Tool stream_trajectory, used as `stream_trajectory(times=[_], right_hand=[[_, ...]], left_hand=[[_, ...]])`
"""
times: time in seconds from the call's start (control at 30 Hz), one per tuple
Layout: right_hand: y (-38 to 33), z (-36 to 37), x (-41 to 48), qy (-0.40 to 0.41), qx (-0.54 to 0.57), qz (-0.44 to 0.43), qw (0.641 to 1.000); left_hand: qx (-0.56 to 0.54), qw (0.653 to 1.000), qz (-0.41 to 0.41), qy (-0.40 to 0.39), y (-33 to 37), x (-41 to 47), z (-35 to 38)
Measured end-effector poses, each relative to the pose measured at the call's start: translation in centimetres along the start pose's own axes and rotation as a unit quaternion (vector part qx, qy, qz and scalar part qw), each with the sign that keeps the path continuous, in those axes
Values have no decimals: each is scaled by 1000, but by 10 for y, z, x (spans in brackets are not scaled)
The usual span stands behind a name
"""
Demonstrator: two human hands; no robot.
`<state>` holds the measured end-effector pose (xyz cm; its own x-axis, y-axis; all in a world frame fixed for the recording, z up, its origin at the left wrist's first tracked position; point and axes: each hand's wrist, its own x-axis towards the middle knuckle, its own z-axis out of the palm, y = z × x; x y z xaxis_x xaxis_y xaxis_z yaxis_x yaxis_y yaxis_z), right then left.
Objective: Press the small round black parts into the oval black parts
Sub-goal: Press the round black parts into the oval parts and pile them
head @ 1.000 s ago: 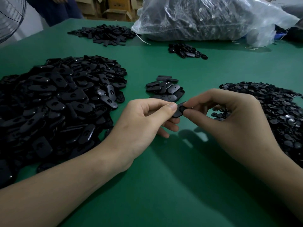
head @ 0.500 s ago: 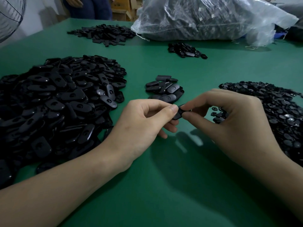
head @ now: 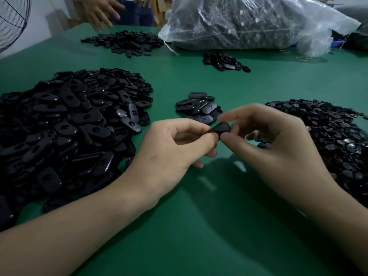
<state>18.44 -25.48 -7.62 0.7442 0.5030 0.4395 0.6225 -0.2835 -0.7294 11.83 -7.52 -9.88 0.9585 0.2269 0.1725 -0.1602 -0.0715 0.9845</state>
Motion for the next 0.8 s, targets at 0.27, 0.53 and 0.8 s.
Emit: stream_trajectory(times=[0.27, 0.53, 0.8], right_hand=[[-8, 16, -4, -46, 375, 235, 896], [-10, 16, -3, -58, 454, 266, 848], [-6, 19, -1, -57, 486, 270, 829]], left_hand=[[49, 996, 76, 11, 2, -2, 2], [127, 982, 130, 46, 5, -5, 6], [177, 968, 162, 73, 10, -8, 9]])
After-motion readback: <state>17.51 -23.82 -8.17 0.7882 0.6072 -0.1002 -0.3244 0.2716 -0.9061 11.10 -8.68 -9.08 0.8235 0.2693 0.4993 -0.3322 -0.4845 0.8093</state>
